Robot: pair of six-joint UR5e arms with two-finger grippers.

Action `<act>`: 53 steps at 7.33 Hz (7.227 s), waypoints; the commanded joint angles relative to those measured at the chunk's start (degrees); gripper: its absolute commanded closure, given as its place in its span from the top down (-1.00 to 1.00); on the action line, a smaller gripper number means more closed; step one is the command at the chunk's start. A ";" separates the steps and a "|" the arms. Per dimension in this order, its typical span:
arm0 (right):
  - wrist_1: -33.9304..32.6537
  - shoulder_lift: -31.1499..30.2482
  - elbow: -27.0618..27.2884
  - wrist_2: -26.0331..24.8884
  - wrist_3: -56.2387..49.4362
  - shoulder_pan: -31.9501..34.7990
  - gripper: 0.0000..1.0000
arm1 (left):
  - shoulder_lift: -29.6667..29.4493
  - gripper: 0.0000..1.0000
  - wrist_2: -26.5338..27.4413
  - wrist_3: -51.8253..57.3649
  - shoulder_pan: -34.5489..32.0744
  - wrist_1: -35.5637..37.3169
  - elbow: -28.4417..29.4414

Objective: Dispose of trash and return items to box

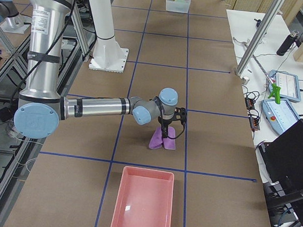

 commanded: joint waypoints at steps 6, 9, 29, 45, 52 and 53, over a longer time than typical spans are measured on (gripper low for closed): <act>-0.97 -4.85 8.90 2.07 0.23 3.91 -1.00 | -0.39 0.65 -5.73 -21.56 4.28 0.54 -13.61; -11.69 -11.55 12.11 7.70 -23.70 22.84 -1.00 | 0.05 0.66 -6.30 -28.41 8.87 -0.07 -17.07; -28.31 3.83 -2.69 5.33 -40.77 29.97 1.00 | 4.44 0.94 -8.67 -27.27 10.28 14.80 -39.75; -28.40 2.95 1.82 6.20 -37.83 26.09 1.00 | 13.50 0.95 -2.17 -19.27 12.84 22.84 -50.63; -28.40 2.86 1.74 6.47 -37.65 24.95 1.00 | 13.32 0.95 -2.70 -19.54 12.92 22.78 -51.70; -28.40 2.86 1.74 6.47 -37.65 24.94 1.00 | 13.32 0.96 -2.61 -19.54 13.01 22.78 -52.05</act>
